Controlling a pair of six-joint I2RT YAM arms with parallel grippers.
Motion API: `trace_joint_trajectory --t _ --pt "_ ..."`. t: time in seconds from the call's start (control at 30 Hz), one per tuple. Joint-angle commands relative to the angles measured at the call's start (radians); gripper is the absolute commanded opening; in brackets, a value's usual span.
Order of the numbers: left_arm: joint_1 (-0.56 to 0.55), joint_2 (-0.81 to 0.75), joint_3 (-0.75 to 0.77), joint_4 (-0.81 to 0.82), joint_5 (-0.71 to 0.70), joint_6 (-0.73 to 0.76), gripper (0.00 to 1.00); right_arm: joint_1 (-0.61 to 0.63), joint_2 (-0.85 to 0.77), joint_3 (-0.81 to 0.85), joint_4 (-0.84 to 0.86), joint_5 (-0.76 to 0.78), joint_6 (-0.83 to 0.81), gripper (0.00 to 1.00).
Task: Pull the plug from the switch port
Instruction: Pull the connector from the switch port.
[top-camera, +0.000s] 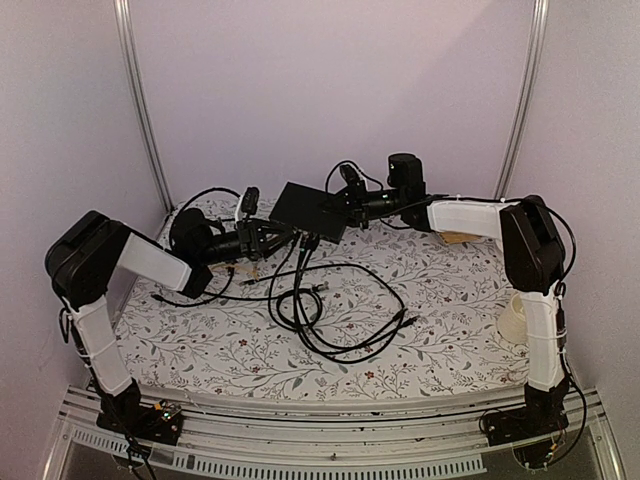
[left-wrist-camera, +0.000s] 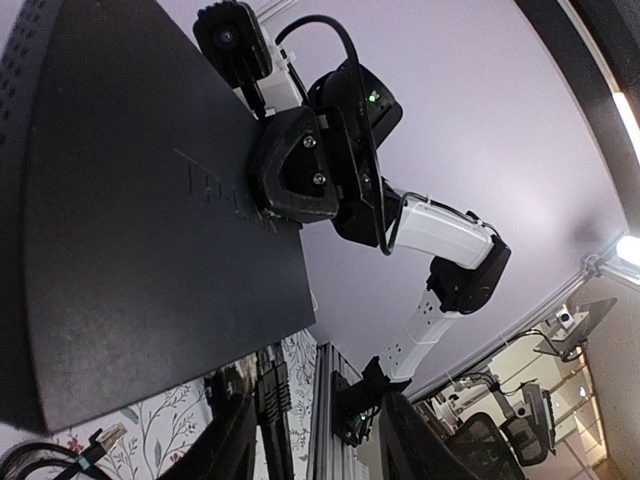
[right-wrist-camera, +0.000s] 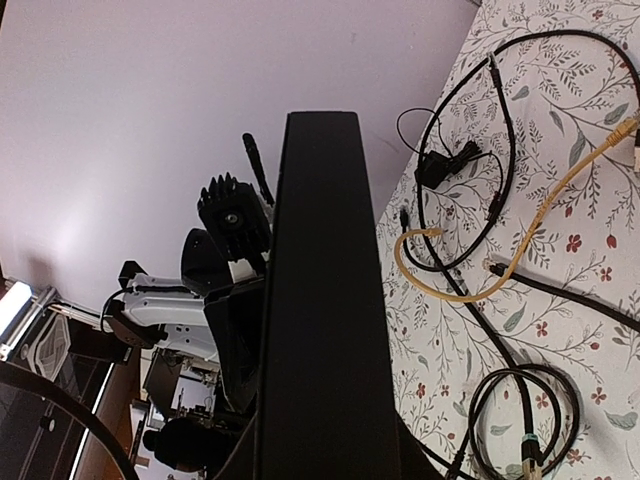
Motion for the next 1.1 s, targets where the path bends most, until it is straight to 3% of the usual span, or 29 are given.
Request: trace_joint_trajectory --t 0.0,0.8,1.07 --pt "0.023 -0.041 -0.011 -0.017 -0.021 0.023 0.45 -0.002 -0.040 0.004 0.074 -0.029 -0.001 0.02" --pt "0.030 0.066 0.013 0.020 0.001 0.010 0.48 0.004 -0.060 -0.003 0.089 -0.036 0.011 0.02" --pt "0.029 0.092 0.040 0.099 -0.004 -0.044 0.46 0.007 -0.052 0.001 0.094 -0.035 0.016 0.02"
